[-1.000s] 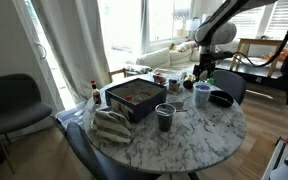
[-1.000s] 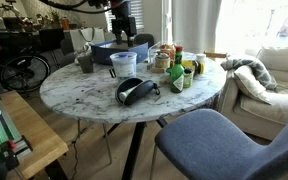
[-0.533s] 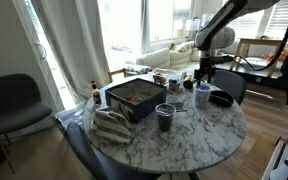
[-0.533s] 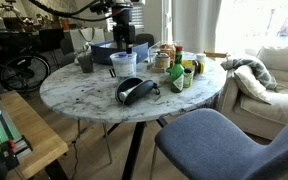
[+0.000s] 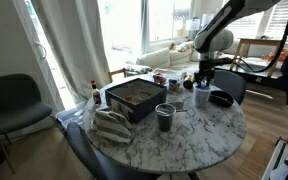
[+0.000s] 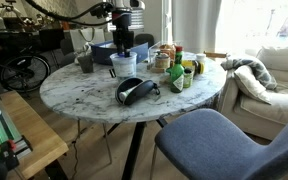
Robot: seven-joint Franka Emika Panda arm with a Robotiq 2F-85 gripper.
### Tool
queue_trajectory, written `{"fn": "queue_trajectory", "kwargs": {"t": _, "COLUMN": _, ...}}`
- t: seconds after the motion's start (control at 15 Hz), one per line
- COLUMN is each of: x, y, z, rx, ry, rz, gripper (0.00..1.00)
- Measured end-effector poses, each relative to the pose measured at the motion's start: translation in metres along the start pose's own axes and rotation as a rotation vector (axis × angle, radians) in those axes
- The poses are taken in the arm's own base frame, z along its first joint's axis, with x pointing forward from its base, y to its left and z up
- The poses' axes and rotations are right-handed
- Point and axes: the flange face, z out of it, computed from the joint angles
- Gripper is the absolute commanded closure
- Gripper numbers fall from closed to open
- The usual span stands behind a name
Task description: Move the bottle from the cup to the table
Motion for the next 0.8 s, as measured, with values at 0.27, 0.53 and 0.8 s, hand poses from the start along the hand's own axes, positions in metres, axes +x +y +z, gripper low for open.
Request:
{"fn": "queue_trajectory", "kwargs": {"t": 0.27, "x": 0.0, "y": -0.001, "z": 0.003, "rx": 0.0, "ry": -0.006, "rz": -0.001, "gripper": 0.81}}
{"fn": "queue_trajectory", "kwargs": {"t": 0.53, "x": 0.001, "y": -0.001, "z": 0.0, "rx": 0.0, "ry": -0.002, "rz": -0.001, "gripper": 0.81}}
{"fn": "queue_trajectory", "kwargs": {"t": 0.8, "x": -0.002, "y": 0.0, "z": -0.035, "rx": 0.003, "ry": 0.005, "rz": -0.011, "gripper": 0.81}}
